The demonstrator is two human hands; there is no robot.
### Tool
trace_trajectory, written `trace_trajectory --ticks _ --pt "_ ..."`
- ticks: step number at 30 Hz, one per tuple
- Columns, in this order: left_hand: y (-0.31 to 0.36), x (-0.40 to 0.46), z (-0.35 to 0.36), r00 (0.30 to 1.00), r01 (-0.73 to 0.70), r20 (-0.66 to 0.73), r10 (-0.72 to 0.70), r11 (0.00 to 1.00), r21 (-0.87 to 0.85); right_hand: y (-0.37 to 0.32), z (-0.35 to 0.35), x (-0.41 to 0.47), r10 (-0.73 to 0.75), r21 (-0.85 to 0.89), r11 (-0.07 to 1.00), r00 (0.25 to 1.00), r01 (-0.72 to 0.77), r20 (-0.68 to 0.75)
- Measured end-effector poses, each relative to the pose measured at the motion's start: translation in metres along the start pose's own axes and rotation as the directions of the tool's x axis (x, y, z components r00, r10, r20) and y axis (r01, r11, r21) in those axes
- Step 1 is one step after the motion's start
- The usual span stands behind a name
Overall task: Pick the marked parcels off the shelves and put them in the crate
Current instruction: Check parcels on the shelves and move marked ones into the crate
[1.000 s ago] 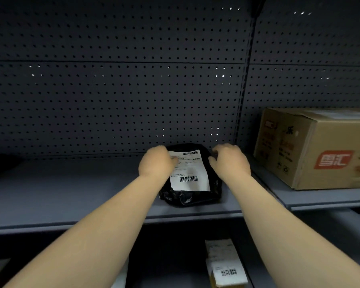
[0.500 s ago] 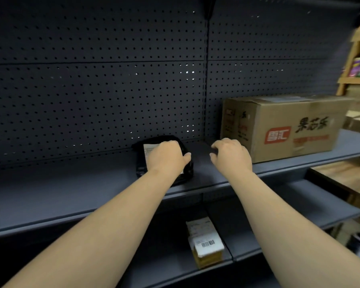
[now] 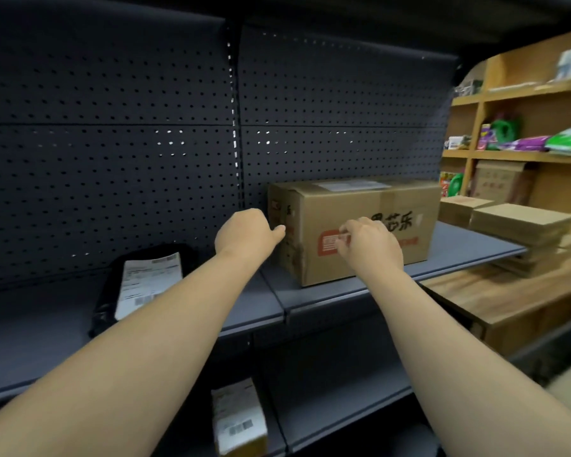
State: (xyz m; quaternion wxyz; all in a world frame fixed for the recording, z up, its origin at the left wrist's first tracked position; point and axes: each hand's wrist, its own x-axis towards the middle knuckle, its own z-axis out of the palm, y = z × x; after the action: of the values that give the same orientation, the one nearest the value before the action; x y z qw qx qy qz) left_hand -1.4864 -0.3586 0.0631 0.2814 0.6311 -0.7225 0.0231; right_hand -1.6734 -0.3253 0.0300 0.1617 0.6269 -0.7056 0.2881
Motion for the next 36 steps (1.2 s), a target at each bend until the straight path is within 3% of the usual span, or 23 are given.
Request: trace_trajectory --ticks 8,12,18,24,28,32,36 --pt "0.067 0.042 0.002 0.995 0.075 -0.061 -0.079 0.996 -0.057 0.086 -0.036 0.051 0.063 0.034 0.998 0.996 -0.062 -0.055" --pt "0.082 0.062 0.006 0.987 0.153 -0.028 -0.157 0.983 -0.102 0.115 -0.046 0.079 0.061 0.054 0.997 0.996 -0.057 -0.062" --pt "0.086 0.082 0.009 0.953 0.304 0.063 -0.297 0.935 -0.181 0.143 -0.048 0.133 0.133 0.065 0.989 0.991 -0.132 -0.017" --pt "0.088 0.094 0.014 0.916 0.400 0.100 -0.388 0.887 -0.229 0.159 -0.034 0.181 0.247 0.009 0.968 0.960 -0.250 0.134" --pt "0.092 0.100 0.017 0.880 0.474 0.165 -0.446 0.799 -0.369 0.167 -0.024 0.202 0.304 0.011 0.948 0.918 -0.317 0.256" --pt "0.091 0.106 0.019 0.839 0.535 0.251 -0.483 0.651 -0.539 0.172 -0.015 0.216 0.315 0.025 0.938 0.882 -0.345 0.350" --pt "0.092 0.107 0.021 0.807 0.576 0.295 -0.512 0.570 -0.587 0.174 -0.011 0.221 0.292 0.005 0.946 0.858 -0.324 0.423"
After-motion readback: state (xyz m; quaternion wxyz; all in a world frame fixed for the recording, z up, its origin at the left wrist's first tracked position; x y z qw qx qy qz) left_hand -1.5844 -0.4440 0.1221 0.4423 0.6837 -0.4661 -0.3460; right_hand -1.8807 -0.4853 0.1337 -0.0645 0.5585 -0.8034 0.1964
